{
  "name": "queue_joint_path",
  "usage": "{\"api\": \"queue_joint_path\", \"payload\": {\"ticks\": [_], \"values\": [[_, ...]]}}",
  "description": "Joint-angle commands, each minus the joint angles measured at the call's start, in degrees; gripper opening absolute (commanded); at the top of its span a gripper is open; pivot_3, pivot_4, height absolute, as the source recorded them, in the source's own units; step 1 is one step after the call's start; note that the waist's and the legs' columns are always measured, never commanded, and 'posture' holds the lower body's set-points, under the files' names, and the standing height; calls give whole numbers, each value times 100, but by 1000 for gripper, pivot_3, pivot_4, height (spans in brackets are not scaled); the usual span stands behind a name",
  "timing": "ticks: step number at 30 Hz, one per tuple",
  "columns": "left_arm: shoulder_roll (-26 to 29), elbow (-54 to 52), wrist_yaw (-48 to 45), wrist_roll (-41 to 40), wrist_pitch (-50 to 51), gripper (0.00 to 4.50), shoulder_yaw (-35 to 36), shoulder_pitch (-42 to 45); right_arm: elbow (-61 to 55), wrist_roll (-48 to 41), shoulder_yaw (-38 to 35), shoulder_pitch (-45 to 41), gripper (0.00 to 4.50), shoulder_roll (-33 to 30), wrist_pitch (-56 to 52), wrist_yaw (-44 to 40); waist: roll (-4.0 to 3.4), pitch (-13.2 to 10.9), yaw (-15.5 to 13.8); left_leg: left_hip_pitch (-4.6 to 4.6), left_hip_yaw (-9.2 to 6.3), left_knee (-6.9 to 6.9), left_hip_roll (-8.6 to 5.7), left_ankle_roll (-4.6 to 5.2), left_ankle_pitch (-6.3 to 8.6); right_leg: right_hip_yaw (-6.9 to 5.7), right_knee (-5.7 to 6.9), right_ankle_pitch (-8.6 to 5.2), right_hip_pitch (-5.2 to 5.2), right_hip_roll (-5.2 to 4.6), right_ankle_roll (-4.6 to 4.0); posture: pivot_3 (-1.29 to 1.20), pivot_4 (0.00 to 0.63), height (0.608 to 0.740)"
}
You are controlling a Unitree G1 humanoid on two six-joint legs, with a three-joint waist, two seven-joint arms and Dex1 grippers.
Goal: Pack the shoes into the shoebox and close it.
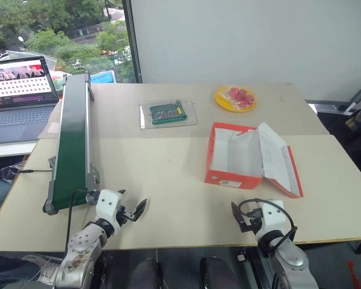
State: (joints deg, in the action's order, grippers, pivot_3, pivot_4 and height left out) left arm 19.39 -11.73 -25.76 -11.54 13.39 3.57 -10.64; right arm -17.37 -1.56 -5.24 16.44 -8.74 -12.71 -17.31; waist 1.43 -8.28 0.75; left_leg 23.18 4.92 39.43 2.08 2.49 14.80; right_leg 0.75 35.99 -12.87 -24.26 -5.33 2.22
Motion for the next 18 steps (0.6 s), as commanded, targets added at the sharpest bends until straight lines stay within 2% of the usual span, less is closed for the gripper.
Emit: {"api": "queue_joint_path", "payload": {"ticks": [1,5,8,12,15,18], "values": [[27,-49,-124,-15,-142,4500,-66,27,-48,-113,-117,-86,4466,-112,206,21,0,0,1,0,0,0,0,0,0,0,0,0,0,0,0,0,150,740],[-65,185,-321,-240,-247,4500,0,170,-146,-144,-260,-59,4466,-183,202,120,1,0,-3,-1,1,0,-1,0,0,0,0,0,1,-1,0,0,150,740],[-217,351,-250,-677,-212,4500,437,391,-325,-104,-374,-20,4466,-239,170,249,1,0,-4,-1,0,0,0,0,0,-1,1,0,1,0,0,0,150,740],[-97,537,-99,-934,-341,4500,980,1137,-1013,-177,-822,-121,4466,-190,-32,673,1,0,-14,1,-1,0,-2,1,-1,-1,4,1,1,1,1,0,150,740],[36,621,-165,-1040,-283,4500,1054,1845,-1716,-99,-913,-317,4466,-151,-291,958,6,0,-17,3,-3,1,-6,0,-2,-2,4,2,1,5,3,0,150,740],[72,671,-33,-1011,-89,4500,969,2620,-2170,314,-869,-841,4466,-369,-552,1184,9,2,-17,3,-4,2,-15,-1,-2,-2,4,3,3,8,6,0,150,740]]}}
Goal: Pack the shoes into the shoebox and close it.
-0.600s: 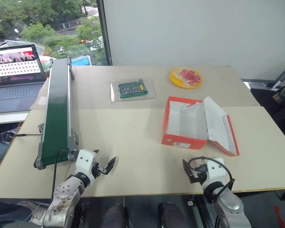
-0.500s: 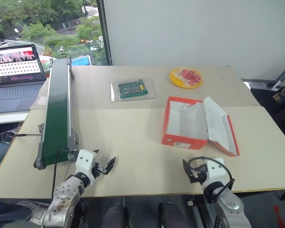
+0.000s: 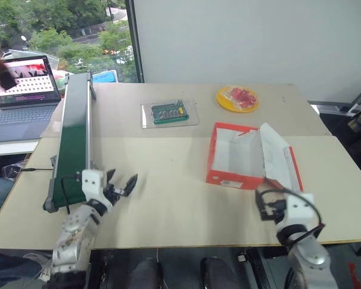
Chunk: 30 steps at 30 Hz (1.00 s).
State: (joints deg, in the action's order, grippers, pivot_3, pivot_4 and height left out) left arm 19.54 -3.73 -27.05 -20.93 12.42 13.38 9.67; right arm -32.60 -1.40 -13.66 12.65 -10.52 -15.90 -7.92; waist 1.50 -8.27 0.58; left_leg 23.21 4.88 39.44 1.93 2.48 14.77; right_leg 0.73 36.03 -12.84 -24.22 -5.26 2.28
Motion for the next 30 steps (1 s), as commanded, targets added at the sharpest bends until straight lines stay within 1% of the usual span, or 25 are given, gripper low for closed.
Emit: {"api": "queue_joint_path", "payload": {"ticks": [1,5,8,11,12,15,19,22,24,26,29,30], "values": [[55,-126,125,-36,48,4500,-46,706,-693,326,-16,-581,4466,-223,-311,260,2,1,2,0,0,1,-3,0,0,1,-1,2,2,0,3,0,150,740],[-157,-357,454,-140,423,4500,-235,1632,-495,324,-1,-2020,4466,-620,-746,231,6,2,27,5,3,3,-10,0,-1,6,-7,8,1,0,13,0,150,740],[-213,-445,717,-31,555,4500,-263,1943,-147,169,122,-2714,4466,-859,-870,-24,7,1,19,6,-1,14,-10,0,-2,4,-5,11,4,3,17,0,150,740],[-75,-484,1474,370,826,4500,-76,2349,638,-485,466,-3718,4466,-894,-1179,-710,9,0,50,6,-2,12,-8,0,-1,4,-10,11,5,8,17,0,150,740],[53,-539,1679,567,954,4500,-52,2440,887,-701,557,-4006,4466,-897,-1347,-959,9,0,66,5,-1,12,-9,1,-2,6,-10,12,6,8,17,0,150,740],[260,-797,2166,860,1410,4500,33,2602,1460,-1213,603,-4610,4466,-858,-1666,-1415,9,-1,77,4,-3,10,-7,1,-2,5,-5,13,3,10,15,0,150,740],[299,-1320,2480,913,1985,4500,131,2447,2079,-1433,860,-4972,4466,-860,-1606,-1871,9,-1,12,19,-1,4,-6,1,-2,-2,-5,16,-2,3,20,0,150,740],[242,-1752,2753,969,2462,4500,379,1928,2372,-1532,1370,-5048,4466,-765,-1611,-2342,9,-1,14,27,1,5,-5,3,0,-6,-6,21,-1,-3,28,0,150,740],[227,-1898,2837,980,2619,4500,481,1742,2432,-1590,1509,-5077,4466,-709,-1598,-2498,10,-2,17,29,4,4,-4,3,0,-3,-6,21,-4,-5,30,0,150,740],[232,-1804,2857,895,2698,4500,761,1539,2460,-1669,1622,-5115,4466,-596,-1623,-2592,14,-6,17,35,2,5,-4,1,-2,-6,-2,22,-12,-2,28,0,150,740],[361,-1493,2763,887,2540,4500,1083,1354,2485,-1776,1712,-5167,4466,-466,-1691,-2677,14,-6,18,33,-2,5,-1,-7,-6,-11,-6,25,-15,1,21,0,150,740],[432,-1234,2701,868,2417,4500,1229,1347,2496,-1793,1759,-5191,4466,-438,-1715,-2722,14,-6,18,27,-2,5,-1,-8,-7,-10,-10,24,-13,1,19,0,150,740]]}}
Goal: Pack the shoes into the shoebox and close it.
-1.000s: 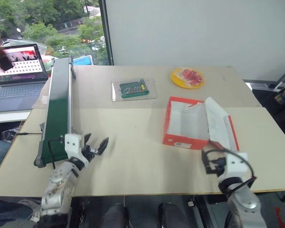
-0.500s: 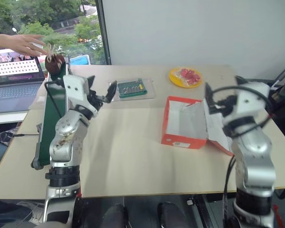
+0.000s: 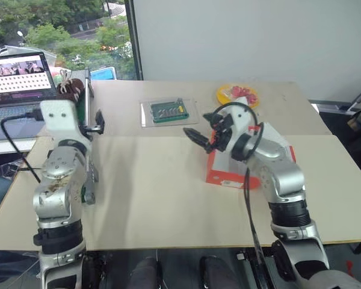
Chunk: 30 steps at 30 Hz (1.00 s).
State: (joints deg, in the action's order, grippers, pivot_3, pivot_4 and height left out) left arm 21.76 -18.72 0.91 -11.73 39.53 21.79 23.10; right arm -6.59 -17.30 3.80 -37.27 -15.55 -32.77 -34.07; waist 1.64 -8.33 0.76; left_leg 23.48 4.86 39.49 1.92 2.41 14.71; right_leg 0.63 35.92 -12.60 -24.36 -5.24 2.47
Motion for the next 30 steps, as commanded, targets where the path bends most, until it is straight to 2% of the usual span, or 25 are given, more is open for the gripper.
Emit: {"api": "queue_joint_path", "payload": {"ticks": [1,11,30], "values": [[280,529,-194,-81,-482,4500,493,17,-92,-217,45,-221,4466,93,-45,-144,0,0,-1,-4,0,0,0,0,0,0,1,-1,2,0,-1,0,150,740],[836,2796,-858,-97,-1336,4500,650,154,-37,-241,208,-339,4466,136,-98,-232,1,0,1,-6,2,-5,-1,-3,-1,-5,6,-1,1,-3,-6,0,150,740],[1052,4422,-995,-113,-1507,4500,438,1014,-183,-179,139,-300,4466,-98,-370,-7,13,-3,3,1,0,-9,1,-4,-1,-12,8,0,-5,-8,-7,0,150,740]]}}
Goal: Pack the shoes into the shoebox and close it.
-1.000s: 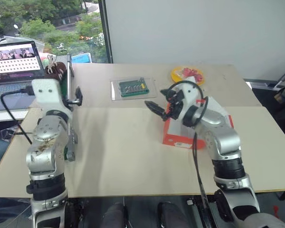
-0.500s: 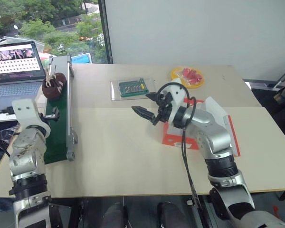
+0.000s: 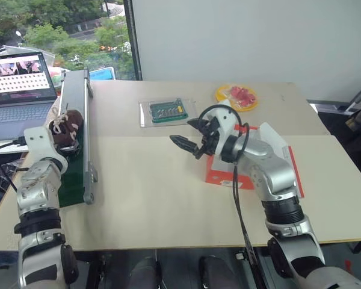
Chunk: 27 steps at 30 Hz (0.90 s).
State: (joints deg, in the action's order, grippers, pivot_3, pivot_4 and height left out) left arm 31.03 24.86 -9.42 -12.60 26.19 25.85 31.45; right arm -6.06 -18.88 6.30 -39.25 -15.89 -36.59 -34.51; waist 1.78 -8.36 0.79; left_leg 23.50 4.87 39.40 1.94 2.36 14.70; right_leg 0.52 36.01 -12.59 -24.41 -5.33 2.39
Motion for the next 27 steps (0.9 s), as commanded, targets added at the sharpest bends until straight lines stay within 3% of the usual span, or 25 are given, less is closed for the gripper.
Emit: {"api": "queue_joint_path", "payload": {"ticks": [1,2,5,10,15,20,27], "values": [[113,101,58,-30,-173,4500,36,187,-233,-14,-108,-104,4466,-86,14,38,0,0,0,0,0,0,0,0,0,0,0,0,0,-1,0,0,150,740],[101,132,63,-40,-174,4500,40,189,-226,-6,-105,-110,4466,-102,16,46,0,0,1,0,1,0,0,0,0,1,0,0,0,-1,0,0,150,740],[23,176,46,-167,-184,3800,102,207,-195,19,-110,-165,4500,-124,1,99,0,0,1,1,1,0,1,0,0,1,2,0,0,-1,0,0,150,740],[-71,58,74,-318,-187,2197,95,289,-150,37,-122,-254,4500,-169,-46,166,0,0,-22,-9,-3,0,2,-6,-4,-1,-1,0,4,-3,-1,0,150,740],[-168,-342,12,-460,-300,1468,-48,554,-117,-18,-190,-336,4500,-179,-97,187,1,0,-22,-5,-5,0,2,-7,-5,-3,-1,1,3,-4,-2,0,150,740],[-431,-1034,-296,-673,-307,1468,-428,1241,-78,-514,-706,-558,4500,154,-402,453,24,-10,-54,66,-12,9,-2,-18,-14,-17,8,13,-46,-3,2,0,150,740],[-1071,-1901,-871,-1026,-20,1468,-1266,1916,454,-2929,-3026,-1554,4500,1358,-1332,2217,23,-10,-36,84,0,16,-4,-50,-32,-10,8,18,-64,-1,7,0,150,740]]}}
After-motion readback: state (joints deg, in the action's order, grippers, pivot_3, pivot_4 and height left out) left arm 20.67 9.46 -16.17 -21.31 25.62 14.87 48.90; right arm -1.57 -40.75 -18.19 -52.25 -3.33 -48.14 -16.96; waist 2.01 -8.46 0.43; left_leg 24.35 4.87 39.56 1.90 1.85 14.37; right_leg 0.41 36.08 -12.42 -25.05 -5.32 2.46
